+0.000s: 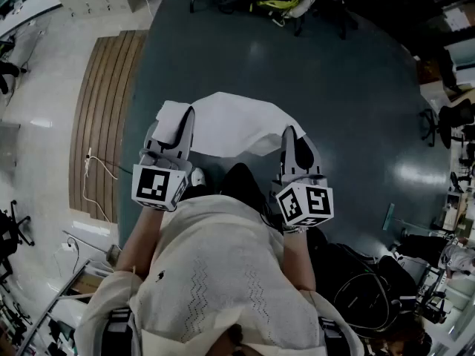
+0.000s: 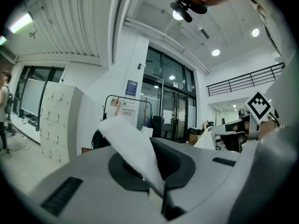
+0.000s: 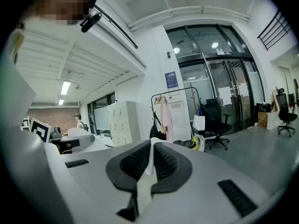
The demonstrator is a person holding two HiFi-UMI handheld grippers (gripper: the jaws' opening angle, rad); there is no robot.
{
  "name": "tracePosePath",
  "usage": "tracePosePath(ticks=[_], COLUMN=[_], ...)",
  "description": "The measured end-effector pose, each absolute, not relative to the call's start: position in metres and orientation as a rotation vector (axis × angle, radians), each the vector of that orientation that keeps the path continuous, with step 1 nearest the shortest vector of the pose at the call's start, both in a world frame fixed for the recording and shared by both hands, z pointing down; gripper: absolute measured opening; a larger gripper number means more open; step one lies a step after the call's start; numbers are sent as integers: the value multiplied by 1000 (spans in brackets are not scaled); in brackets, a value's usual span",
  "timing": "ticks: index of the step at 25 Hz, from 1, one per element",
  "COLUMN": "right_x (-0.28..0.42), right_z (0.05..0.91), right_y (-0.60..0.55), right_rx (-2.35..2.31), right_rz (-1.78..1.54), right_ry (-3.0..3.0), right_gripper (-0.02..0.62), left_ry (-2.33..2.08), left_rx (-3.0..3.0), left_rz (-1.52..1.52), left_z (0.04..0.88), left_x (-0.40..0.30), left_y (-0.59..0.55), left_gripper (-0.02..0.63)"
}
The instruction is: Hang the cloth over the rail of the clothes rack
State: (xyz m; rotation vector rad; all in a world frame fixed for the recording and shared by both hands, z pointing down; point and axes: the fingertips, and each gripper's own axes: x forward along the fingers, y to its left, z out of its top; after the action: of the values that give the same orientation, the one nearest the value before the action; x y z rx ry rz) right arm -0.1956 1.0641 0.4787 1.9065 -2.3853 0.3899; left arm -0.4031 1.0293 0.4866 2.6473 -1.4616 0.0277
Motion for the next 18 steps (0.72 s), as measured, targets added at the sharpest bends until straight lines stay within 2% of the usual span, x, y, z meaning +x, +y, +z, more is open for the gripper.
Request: tracePosePath(ticks=[8, 18], right_x=[-176, -93], right_z=[495, 521], right_y=[1013, 856], right_rx=[1922, 1857], right_rz=[452, 525], right_ry=[-2344, -2355], right_gripper=[20, 20], left_ry=[-1468, -1466], left_rx=[2617, 2607], left_rz=[94, 177], left_z=[499, 512], left_x=[-391, -297], left_y=[976, 823], left_gripper=[14, 14])
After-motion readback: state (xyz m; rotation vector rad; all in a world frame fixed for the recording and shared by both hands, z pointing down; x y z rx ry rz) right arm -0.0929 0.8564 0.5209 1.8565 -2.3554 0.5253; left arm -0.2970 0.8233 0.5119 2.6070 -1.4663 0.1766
